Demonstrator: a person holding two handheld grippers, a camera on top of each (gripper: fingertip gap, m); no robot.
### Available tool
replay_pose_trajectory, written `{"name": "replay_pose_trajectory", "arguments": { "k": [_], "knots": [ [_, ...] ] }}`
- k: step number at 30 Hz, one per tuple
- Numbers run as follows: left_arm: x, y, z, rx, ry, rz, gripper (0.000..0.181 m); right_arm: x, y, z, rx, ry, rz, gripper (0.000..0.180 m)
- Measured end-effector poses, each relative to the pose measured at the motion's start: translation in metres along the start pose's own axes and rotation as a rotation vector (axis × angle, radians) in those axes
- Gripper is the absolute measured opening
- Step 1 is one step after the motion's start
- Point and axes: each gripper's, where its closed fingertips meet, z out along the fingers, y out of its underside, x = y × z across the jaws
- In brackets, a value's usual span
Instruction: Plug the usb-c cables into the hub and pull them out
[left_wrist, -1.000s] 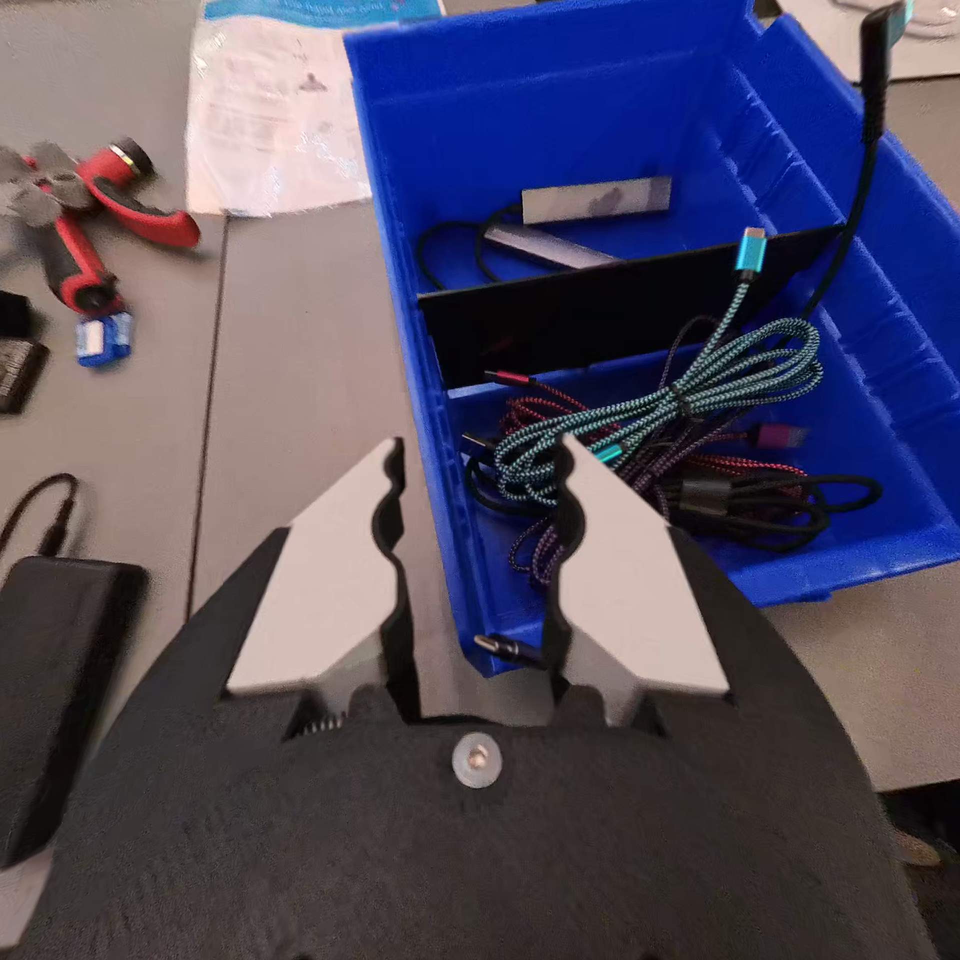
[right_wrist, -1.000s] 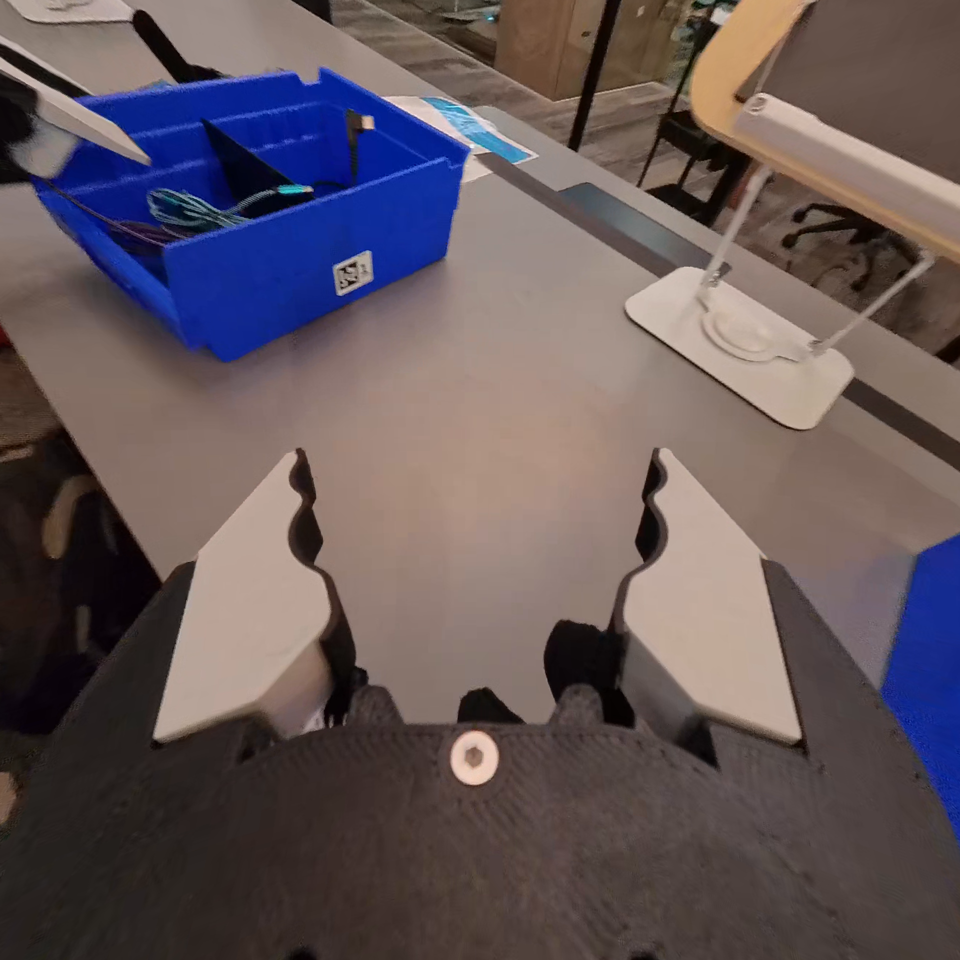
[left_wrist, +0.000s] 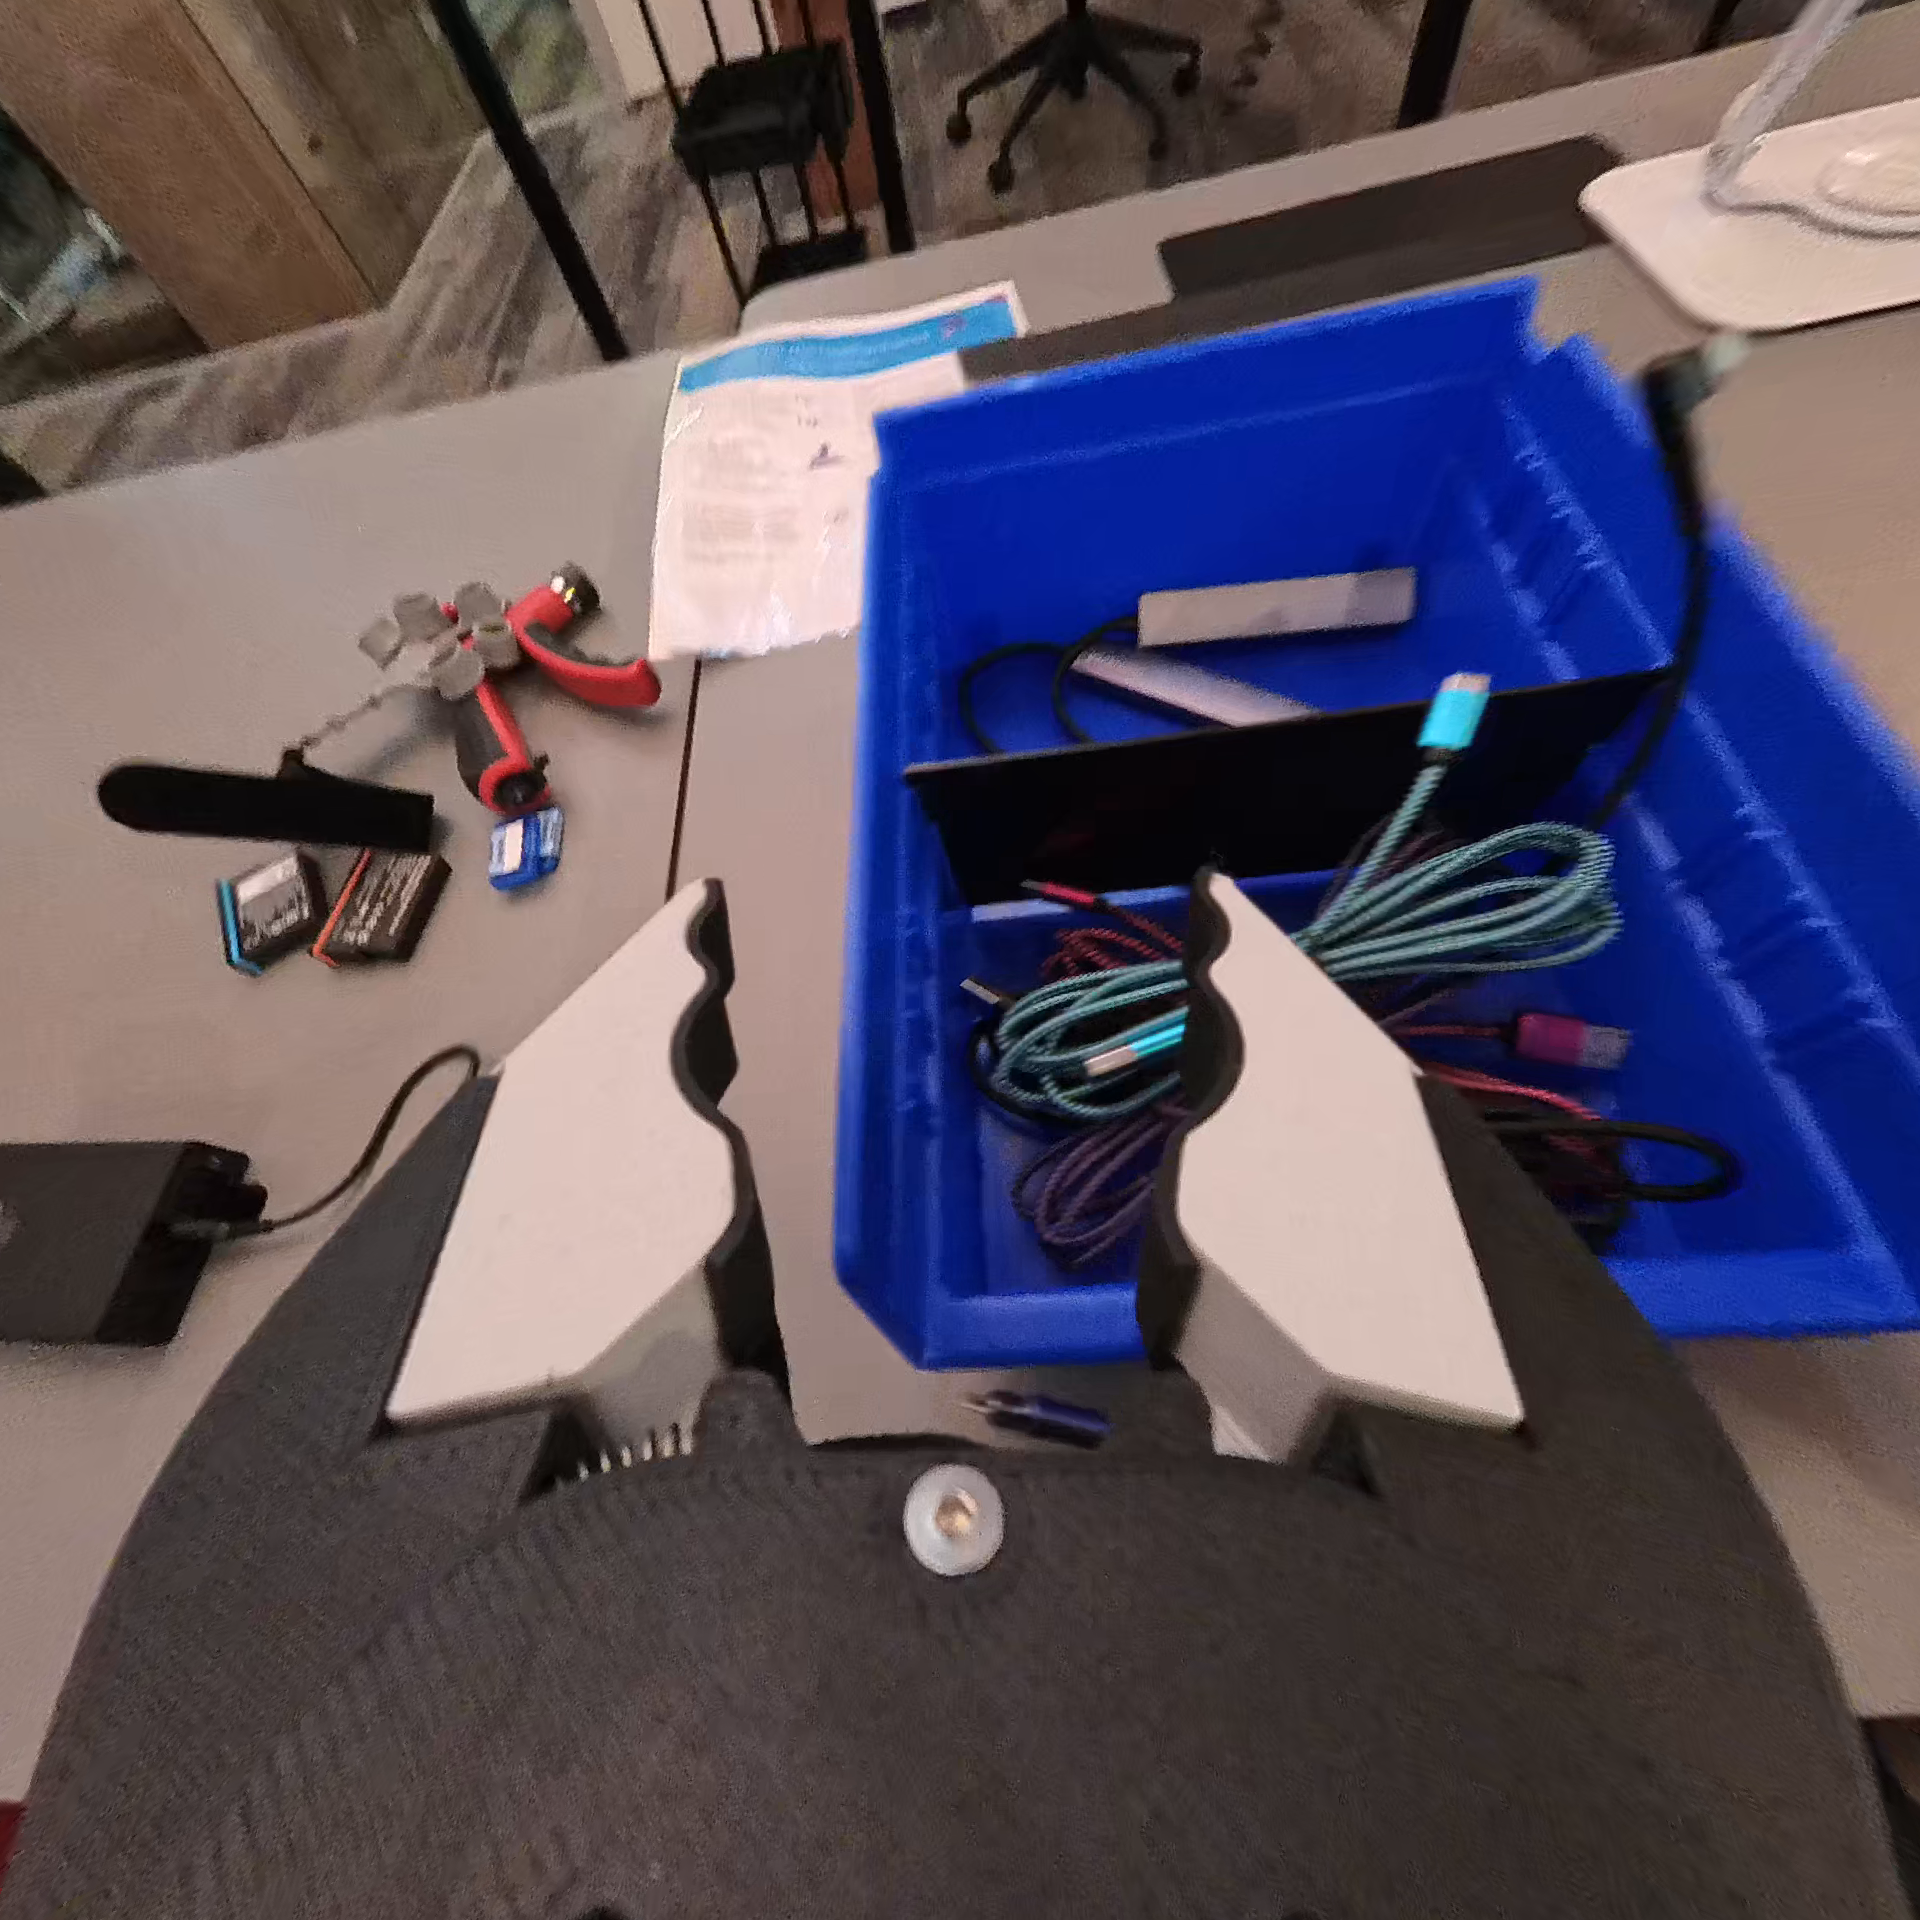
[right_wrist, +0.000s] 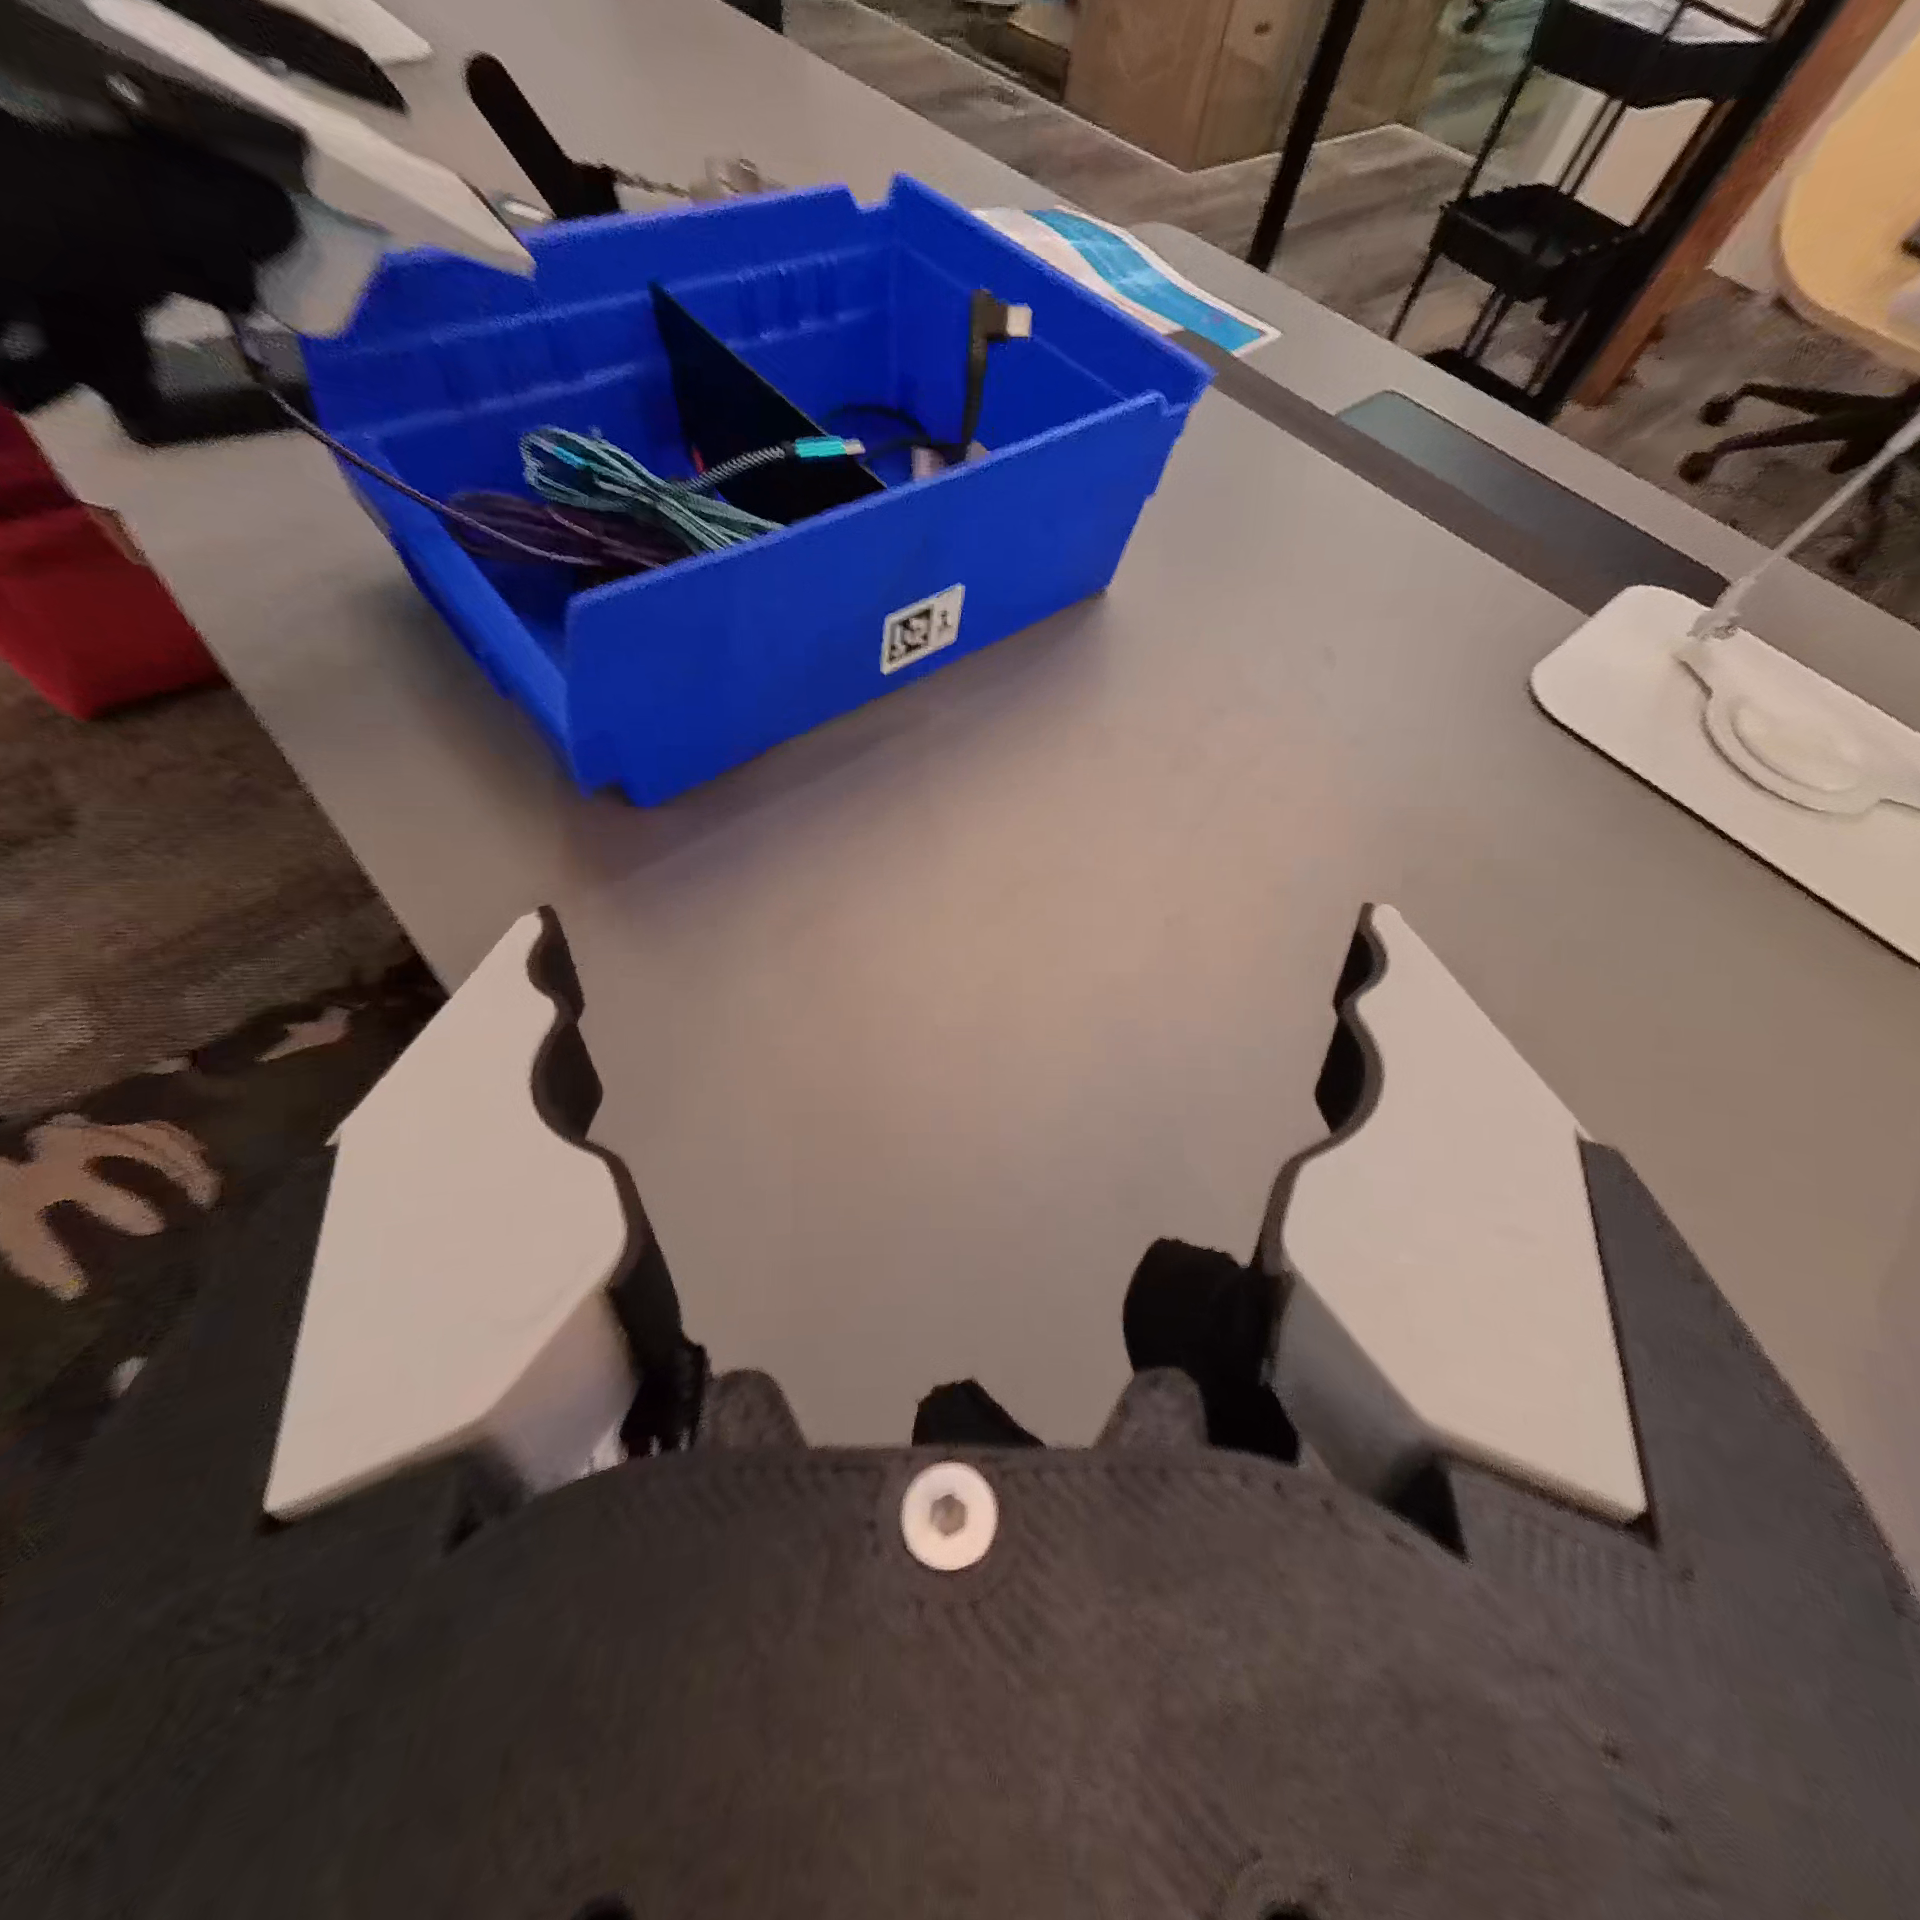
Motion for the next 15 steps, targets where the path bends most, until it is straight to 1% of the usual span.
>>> {"name": "replay_pose_trajectory", "arguments": {
  "k": [1, 3, 6, 9, 12, 15],
  "knots": [
    [0.01, -0.009, -0.005, 0.02, 0.011, 0.016, 0.087, 0.003, 0.006, 0.004, -0.013, 0.026, -0.005, 0.141],
    [0.037, -0.026, -0.014, 0.056, 0.056, 0.057, 0.087, 0.008, 0.023, 0.014, -0.059, 0.064, -0.018, 0.148],
    [0.09, -0.044, -0.027, 0.088, 0.158, 0.12, 0.084, 0.014, 0.045, 0.026, -0.112, 0.09, -0.031, 0.15],
    [0.147, -0.047, -0.036, 0.085, 0.276, 0.179, 0.084, 0.019, 0.06, 0.032, -0.149, 0.107, -0.052, 0.152],
    [0.193, -0.048, -0.047, 0.094, 0.362, 0.223, 0.083, 0.024, 0.068, 0.034, -0.165, 0.117, -0.064, 0.152],
    [0.222, -0.041, -0.051, 0.079, 0.416, 0.255, 0.083, 0.024, 0.07, 0.033, -0.168, 0.118, -0.068, 0.152]
  ]
}}
